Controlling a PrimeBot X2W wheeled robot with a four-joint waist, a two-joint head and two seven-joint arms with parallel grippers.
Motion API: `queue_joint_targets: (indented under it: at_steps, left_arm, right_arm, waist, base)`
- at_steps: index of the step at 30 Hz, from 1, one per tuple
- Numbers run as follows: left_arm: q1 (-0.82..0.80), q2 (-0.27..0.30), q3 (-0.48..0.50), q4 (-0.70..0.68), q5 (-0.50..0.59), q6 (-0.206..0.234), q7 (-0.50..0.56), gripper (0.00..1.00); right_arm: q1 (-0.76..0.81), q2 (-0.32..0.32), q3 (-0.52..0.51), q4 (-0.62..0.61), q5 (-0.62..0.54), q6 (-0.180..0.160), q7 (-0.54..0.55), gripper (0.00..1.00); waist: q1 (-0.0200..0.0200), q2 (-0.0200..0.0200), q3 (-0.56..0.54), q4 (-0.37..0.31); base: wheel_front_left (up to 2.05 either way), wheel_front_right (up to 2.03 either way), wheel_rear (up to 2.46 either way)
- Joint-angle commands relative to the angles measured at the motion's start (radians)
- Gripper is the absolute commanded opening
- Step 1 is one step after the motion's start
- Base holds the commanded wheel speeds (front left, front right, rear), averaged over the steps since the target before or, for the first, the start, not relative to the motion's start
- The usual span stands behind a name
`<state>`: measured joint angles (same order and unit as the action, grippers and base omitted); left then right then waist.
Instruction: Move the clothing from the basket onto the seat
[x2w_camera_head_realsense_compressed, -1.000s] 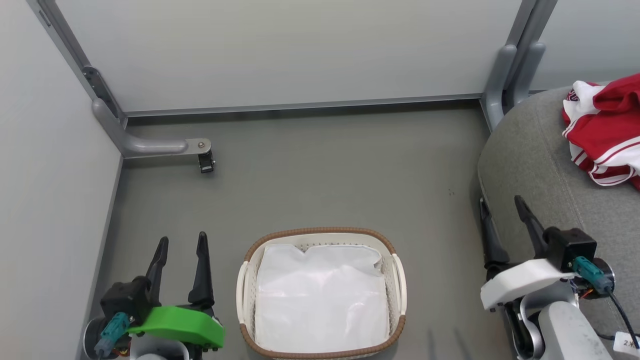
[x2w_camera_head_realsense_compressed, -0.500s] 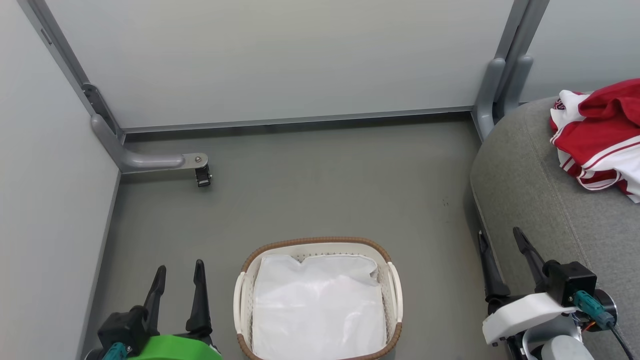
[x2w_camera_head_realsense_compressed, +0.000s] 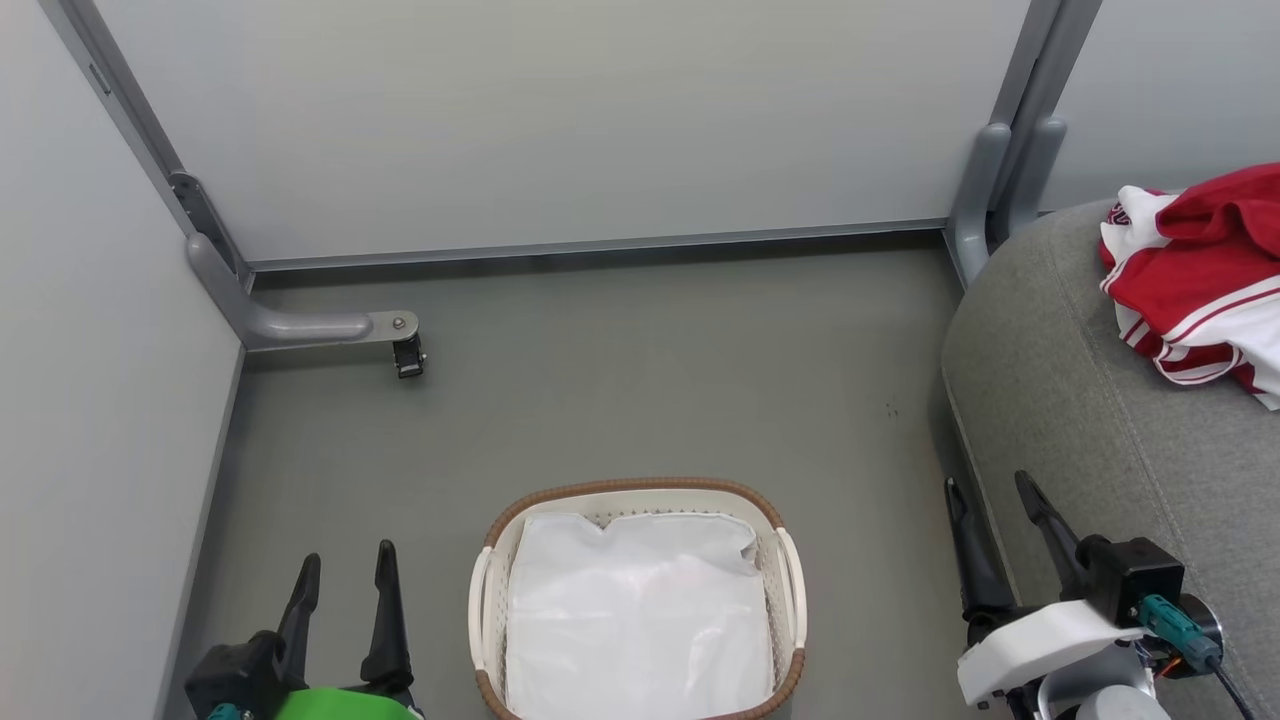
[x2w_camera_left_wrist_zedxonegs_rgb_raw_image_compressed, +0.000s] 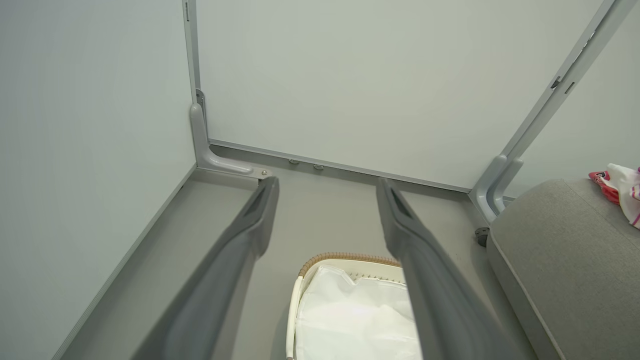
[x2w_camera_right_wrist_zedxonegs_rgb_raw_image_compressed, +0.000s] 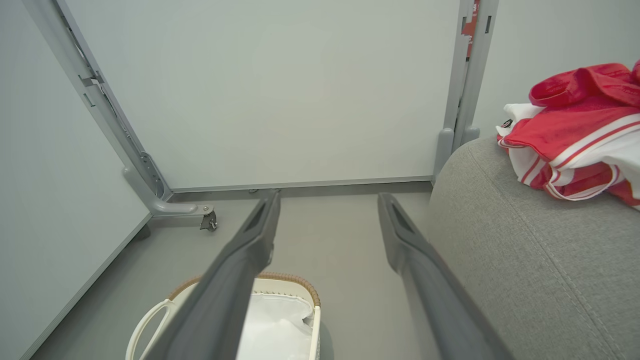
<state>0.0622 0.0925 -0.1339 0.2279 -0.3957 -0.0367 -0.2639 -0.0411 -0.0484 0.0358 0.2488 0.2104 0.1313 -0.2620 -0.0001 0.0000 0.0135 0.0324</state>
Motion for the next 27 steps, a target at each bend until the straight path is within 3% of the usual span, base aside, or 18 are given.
queue_joint_targets:
  at_steps: [1,18,19,27]
  left_arm:
    - [0.012,-0.003,0.007,0.002,0.009,-0.007,-0.001,1.00]
    - [-0.013,-0.026,0.036,0.034,0.012,-0.029,-0.001,1.00]
    - [-0.002,-0.022,0.034,0.033,0.016,-0.025,0.000,0.00]
    - [-0.012,-0.024,0.048,0.060,-0.061,-0.030,0.026,0.00]
  right_arm:
    - [0.011,-0.004,0.001,0.004,0.006,-0.001,-0.004,1.00]
    - [-0.007,-0.004,0.000,0.005,0.015,-0.001,-0.004,1.00]
    - [-0.002,0.000,0.003,0.005,0.010,0.000,0.000,0.00]
    - [0.006,0.005,-0.002,0.028,0.099,0.000,0.024,0.00]
  waist:
    - [0.0001,0.0000,0.001,0.000]
    - [0.0001,0.0000,0.008,0.001]
    - [0.0001,0.0000,0.008,0.001]
    - [0.0001,0.0000,0.008,0.000]
  base:
    - [0.00,0.00,0.00]
    - [0.00,0.00,0.00]
    - [0.00,0.00,0.00]
    - [0.00,0.00,0.00]
